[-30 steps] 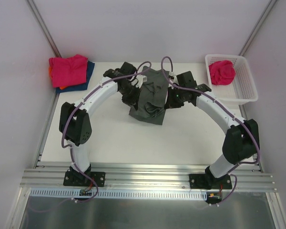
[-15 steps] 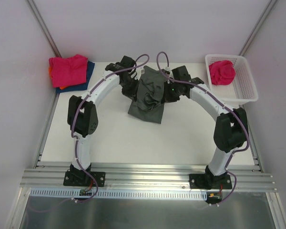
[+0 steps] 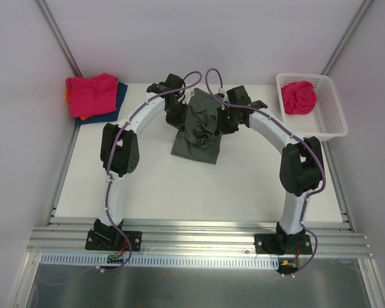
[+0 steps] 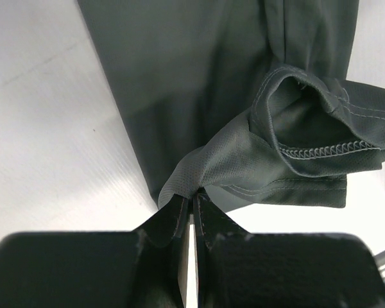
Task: Fold and stack the t-shirts
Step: Fold the folded rectangular tshirt in 1/3 of the way
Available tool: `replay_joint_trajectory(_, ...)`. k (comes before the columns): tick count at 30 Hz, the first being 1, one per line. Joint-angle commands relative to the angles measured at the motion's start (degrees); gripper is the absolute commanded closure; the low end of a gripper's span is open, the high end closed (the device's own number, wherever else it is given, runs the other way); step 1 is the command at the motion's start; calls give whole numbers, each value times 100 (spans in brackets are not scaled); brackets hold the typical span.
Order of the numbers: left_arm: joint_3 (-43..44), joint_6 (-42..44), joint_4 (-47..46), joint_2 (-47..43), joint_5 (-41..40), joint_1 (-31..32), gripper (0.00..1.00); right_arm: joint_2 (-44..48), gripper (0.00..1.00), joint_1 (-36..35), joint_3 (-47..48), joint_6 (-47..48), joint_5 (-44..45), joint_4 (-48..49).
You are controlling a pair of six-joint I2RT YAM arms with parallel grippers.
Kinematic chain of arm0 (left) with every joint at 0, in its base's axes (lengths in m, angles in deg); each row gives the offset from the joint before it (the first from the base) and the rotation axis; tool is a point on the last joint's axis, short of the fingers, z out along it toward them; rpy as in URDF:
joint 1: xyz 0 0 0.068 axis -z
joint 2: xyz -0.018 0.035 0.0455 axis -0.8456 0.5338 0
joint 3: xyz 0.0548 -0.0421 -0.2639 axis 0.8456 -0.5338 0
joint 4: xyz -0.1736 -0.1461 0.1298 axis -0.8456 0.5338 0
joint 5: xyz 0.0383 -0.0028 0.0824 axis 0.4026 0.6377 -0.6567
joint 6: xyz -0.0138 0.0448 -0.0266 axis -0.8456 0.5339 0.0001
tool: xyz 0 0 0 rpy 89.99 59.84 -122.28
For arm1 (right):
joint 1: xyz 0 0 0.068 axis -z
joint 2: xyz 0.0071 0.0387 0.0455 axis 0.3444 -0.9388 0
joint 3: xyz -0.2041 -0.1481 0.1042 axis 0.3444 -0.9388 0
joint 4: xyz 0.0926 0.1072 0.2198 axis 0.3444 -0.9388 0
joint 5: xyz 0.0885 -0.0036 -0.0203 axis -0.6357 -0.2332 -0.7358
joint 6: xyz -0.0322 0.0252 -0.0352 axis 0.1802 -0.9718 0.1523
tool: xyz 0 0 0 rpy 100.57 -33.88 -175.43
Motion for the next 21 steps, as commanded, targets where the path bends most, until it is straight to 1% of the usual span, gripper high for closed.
replay_joint_trajectory(1, 338, 81, -65, 79, -186, -74, 100, -131, 99, 49, 343, 195, 165, 88)
replay_joint_trajectory(14, 813, 169, -250, 537, -371, -118, 100, -536, 99, 58, 572, 449, 376, 167)
replay_joint_trajectory(21, 935, 160, -329, 738, -599, -127, 100, -852, 99, 41, 932, 555, 507, 194)
